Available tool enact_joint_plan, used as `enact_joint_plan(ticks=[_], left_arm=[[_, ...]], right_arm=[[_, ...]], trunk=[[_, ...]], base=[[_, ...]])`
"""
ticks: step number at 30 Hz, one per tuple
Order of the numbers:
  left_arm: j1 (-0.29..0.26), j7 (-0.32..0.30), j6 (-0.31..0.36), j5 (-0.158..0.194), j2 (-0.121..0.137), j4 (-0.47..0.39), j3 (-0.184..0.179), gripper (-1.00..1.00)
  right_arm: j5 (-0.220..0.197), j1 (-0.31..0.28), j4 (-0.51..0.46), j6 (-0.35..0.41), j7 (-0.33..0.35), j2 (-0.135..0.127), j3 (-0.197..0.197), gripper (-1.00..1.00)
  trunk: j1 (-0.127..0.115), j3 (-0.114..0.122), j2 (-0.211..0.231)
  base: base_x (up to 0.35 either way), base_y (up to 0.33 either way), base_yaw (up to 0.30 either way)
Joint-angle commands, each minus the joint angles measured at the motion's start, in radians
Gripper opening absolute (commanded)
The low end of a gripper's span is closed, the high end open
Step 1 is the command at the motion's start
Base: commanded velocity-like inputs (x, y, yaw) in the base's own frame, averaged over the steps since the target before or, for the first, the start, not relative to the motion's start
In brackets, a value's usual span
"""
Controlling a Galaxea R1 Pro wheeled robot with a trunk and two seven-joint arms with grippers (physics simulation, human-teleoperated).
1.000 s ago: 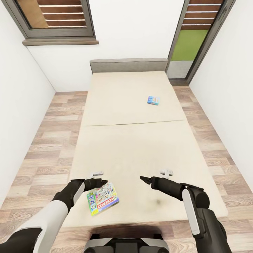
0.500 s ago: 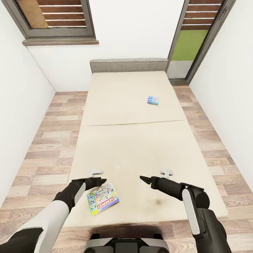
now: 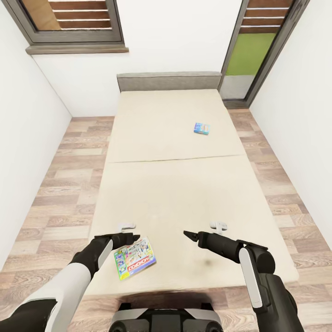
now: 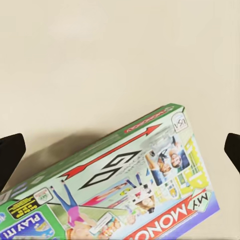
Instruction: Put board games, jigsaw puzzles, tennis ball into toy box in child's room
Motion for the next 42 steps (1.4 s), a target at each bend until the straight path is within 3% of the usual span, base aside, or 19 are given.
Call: enact_joint_plan(ticks=[1,29,33,42], left_arm=[[0.0,-0.004,0.01,0.001,-0.001,-0.002,0.006,1.0],[-0.002,0.0,0.023,0.005,-0.002,-0.072,0.013,1.0],[-0.005,0.027,0.024,0.006,-0.004,-0.089,0.013,1.0],[-0.015,0.195,0.018,0.011,-0.012,-0.121,0.015,1.0]], right_arm=[[-0.002,-0.001,-0.001,0.008,0.003,0.001,-0.003,1.0],[-0.002,-0.001,-0.001,0.011,0.003,0.001,-0.001,1.0],[-0.002,-0.001,0.0,0.009,0.003,0.001,-0.001,1.0],[-0.002,-0.001,0.0,0.007,0.002,0.001,-0.001,1.0]], trunk=[[0.0,-0.003,-0.002],[0.0,-0.049,-0.002],[0.0,-0.055,-0.002],[0.0,-0.07,-0.002]], base=[[0.0,0.0,0.0],[0.0,0.0,0.0],[0.0,0.0,0.0],[0.0,0.0,0.0]])
